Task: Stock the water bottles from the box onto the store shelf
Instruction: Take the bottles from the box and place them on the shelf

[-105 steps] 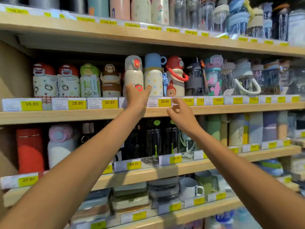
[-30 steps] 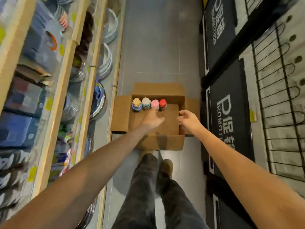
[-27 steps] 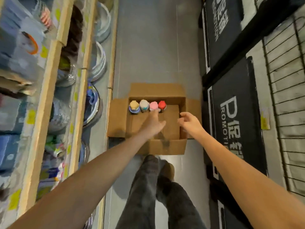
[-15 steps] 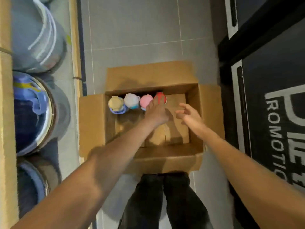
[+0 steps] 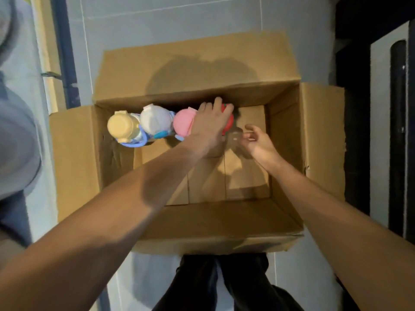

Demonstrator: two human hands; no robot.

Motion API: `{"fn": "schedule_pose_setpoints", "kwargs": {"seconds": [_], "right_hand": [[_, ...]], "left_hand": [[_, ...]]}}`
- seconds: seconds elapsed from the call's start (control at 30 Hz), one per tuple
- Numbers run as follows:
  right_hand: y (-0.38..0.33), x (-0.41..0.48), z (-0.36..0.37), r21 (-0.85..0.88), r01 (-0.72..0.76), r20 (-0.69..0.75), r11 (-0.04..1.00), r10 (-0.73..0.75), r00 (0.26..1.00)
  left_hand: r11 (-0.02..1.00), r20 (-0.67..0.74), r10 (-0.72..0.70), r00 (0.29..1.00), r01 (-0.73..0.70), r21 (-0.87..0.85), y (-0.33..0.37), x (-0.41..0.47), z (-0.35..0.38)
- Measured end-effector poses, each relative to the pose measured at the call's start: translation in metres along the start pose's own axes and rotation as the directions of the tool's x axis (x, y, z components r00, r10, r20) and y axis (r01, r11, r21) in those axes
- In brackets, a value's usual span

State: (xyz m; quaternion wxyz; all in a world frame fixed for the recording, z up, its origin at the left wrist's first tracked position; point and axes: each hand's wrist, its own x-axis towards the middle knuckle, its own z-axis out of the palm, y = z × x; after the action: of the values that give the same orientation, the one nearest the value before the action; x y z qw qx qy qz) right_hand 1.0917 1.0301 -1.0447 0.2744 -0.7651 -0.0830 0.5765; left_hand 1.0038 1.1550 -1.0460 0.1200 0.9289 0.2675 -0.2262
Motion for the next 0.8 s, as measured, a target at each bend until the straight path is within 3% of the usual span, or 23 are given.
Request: {"fn": "schedule_pose_setpoints", "kwargs": {"seconds": [0.13, 0.27, 0.47, 0.7, 0.8], "right_hand": [[0.001, -0.017, -0.001, -0.070, 0.089, 0.042, 0.993, -0.087, 0.995], [-0.008, -0.064, -0.008, -0.213, 0.190, 0.010, 0.958, -0.192, 0.981], [-0.055, -0.181, -0.025, -0.317, 0.241, 0.009, 0.917, -0.252, 0.968], [-0.111, -0.319, -0.024, -0.441, 0.223, -0.023, 0.869, -0.259, 0.966], [-0.126, -0.377, -0.016, -0.483, 0.241, -0.042, 0.842, -0.297, 0.954]], "left_hand": [[0.968, 0.009, 0.026, 1.000, -0.023, -0.250, 0.010, -0.018, -0.019], [0.838, 0.100, 0.005, 0.995, 0.050, -0.543, 0.018, -0.054, -0.067], [0.715, 0.181, 0.082, 0.980, 0.069, -0.696, 0.019, -0.131, -0.154], [0.484, 0.228, 0.035, 0.973, 0.183, -0.856, 0.022, -0.245, -0.236], [0.301, 0.253, -0.039, 0.967, 0.253, -0.919, 0.029, -0.299, -0.267]]}}
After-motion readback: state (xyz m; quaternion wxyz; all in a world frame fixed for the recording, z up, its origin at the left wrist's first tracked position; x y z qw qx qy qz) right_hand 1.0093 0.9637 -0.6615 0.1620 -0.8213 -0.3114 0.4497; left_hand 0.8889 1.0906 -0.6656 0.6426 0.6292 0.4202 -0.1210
